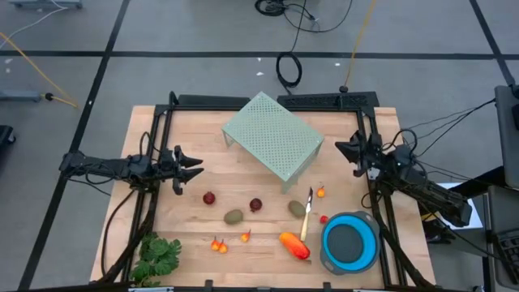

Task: Pick & Place Fruit
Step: Put the blue strainer bowl on the shelf

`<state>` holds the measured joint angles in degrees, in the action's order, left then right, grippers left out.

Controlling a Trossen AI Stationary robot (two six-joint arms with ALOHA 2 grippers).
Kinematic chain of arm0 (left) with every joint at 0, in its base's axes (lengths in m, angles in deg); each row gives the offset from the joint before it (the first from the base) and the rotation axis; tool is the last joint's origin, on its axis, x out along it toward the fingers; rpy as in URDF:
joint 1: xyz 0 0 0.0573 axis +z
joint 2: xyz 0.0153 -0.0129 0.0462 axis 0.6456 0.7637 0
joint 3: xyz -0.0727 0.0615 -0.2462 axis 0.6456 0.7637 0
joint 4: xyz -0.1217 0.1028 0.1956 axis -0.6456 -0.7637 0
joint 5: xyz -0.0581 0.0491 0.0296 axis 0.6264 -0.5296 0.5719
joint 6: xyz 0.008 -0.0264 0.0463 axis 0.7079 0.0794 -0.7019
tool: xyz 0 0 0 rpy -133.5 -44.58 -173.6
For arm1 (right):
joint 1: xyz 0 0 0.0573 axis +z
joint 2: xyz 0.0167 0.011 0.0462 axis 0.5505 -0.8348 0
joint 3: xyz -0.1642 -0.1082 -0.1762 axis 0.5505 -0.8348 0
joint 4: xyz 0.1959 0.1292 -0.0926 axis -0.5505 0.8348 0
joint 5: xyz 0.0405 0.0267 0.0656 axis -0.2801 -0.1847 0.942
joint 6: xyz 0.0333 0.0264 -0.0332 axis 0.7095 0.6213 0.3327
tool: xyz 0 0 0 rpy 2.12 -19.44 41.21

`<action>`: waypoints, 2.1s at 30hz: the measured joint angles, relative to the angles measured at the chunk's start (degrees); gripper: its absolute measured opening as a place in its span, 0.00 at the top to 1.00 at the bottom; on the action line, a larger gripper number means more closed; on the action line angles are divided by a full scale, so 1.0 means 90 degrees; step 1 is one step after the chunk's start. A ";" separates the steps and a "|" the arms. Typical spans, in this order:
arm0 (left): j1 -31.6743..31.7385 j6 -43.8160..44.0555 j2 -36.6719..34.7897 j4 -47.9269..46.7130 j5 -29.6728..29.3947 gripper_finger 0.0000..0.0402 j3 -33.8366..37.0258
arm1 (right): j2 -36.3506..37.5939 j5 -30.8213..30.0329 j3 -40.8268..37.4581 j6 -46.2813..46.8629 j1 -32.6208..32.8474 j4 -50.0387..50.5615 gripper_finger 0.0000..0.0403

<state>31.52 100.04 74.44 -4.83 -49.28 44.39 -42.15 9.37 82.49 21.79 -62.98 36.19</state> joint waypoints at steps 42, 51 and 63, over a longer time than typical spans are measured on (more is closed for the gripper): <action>0.0000 -0.0029 0.0000 -0.0008 0.0000 0.60 0.0000 | -0.3253 0.1864 0.3921 -0.1875 0.1624 0.5411 1.00; -0.0002 -0.0024 0.0002 -0.0008 0.0000 0.60 0.0000 | -0.4692 0.0785 0.4485 -0.2612 0.3717 0.6350 1.00; -0.0001 -0.0024 0.0002 -0.0008 0.0000 0.60 0.0000 | -0.6802 -0.0884 0.5425 -0.3291 0.5676 0.8592 1.00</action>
<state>31.52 99.82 74.46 -4.90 -49.28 44.39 -103.37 1.42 131.31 -7.83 -11.90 113.52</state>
